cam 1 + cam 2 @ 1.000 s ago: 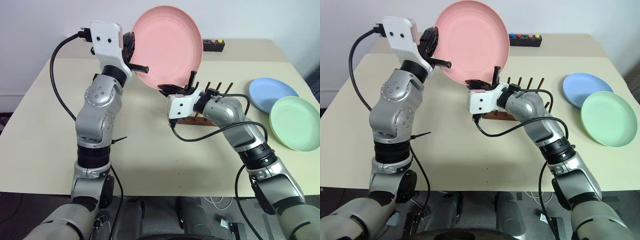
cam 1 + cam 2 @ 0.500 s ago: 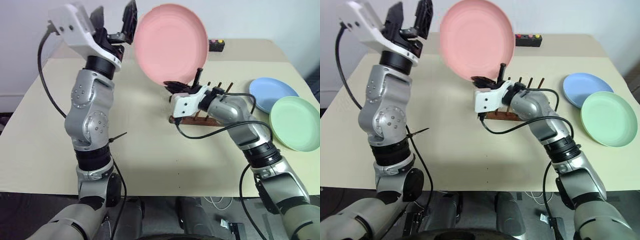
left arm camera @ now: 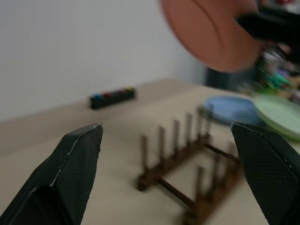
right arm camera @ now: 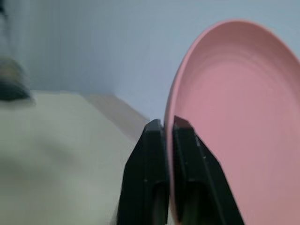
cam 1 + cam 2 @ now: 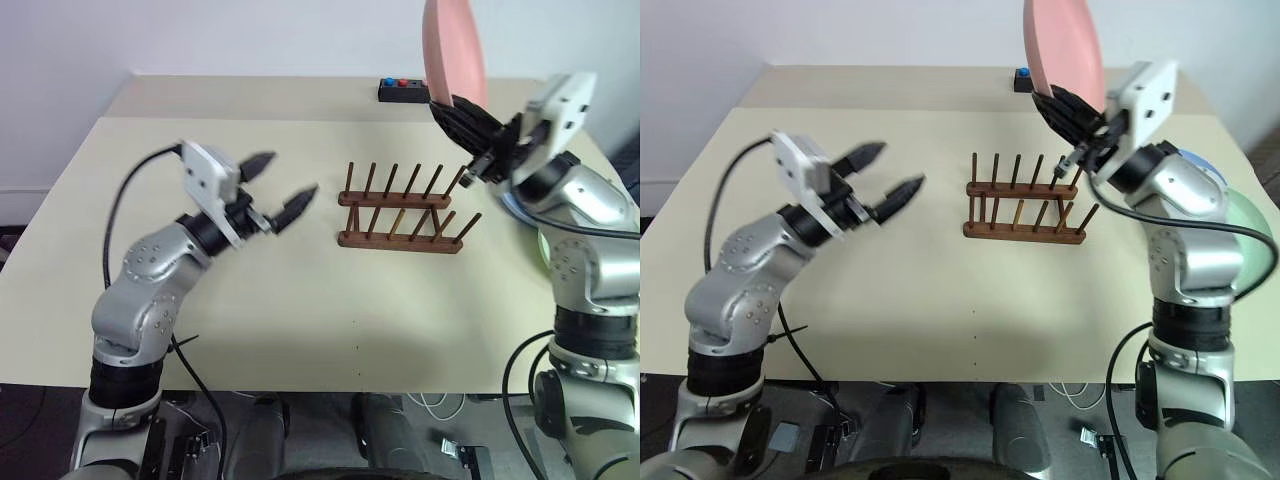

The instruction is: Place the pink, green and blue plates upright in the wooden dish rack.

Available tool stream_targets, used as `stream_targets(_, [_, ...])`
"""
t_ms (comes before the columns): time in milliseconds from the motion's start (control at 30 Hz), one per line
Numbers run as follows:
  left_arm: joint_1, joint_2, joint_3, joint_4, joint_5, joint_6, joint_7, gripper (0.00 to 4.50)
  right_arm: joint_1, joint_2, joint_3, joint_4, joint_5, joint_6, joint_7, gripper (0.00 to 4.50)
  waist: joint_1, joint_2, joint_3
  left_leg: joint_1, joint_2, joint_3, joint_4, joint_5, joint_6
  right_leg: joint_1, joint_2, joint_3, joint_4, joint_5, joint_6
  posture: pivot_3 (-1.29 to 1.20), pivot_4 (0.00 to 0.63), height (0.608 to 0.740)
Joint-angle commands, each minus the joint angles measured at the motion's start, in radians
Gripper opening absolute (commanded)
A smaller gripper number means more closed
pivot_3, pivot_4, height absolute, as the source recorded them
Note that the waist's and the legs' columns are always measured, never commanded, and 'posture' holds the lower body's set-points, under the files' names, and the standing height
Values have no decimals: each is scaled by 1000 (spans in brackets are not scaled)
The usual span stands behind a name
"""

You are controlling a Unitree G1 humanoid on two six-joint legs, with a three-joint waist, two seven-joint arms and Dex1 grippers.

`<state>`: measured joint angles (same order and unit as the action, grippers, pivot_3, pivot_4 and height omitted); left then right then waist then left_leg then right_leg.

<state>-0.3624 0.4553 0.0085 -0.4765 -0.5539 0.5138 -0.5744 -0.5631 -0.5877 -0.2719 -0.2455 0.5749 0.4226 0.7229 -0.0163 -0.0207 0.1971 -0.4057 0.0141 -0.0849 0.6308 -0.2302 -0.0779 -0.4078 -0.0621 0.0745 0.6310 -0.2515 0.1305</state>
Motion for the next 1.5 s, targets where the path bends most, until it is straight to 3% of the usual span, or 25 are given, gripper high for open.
stream_targets(33, [50,34,-71,-43,5,-6,-86,4482,33,-48,-164,-42,232,154,-10,0,-1,0,0,0,0,0,0,0,0,0,0,0,0,-1,-1,0,150,730])
stream_targets(233, [87,61,-124,-15,22,-6,-149,4482,82,-59,-267,-47,489,313,-72,0,-4,1,0,1,1,0,0,0,0,0,1,1,0,-2,-3,0,150,730])
stream_targets(367, [87,55,-128,16,34,-22,-171,4482,121,-64,-274,-34,553,362,-103,0,-2,1,0,1,1,1,0,0,0,0,1,1,0,-2,-3,0,150,730])
stream_targets(1200, [121,39,-121,17,57,-40,-178,4482,93,-59,-257,137,644,425,-155,0,-2,2,0,0,0,1,0,0,0,0,1,1,0,-2,-3,0,150,730])
stream_targets(1300, [116,35,-125,24,61,-46,-181,4500,96,-60,-261,139,648,417,-165,1040,-2,2,0,0,0,1,0,0,0,0,1,1,0,-2,-3,0,150,730])
stream_targets(1500, [111,29,-128,32,68,-50,-189,4500,103,-61,-263,138,602,372,-187,3999,-2,2,0,0,0,1,0,0,0,0,1,1,0,-2,-3,0,150,730])
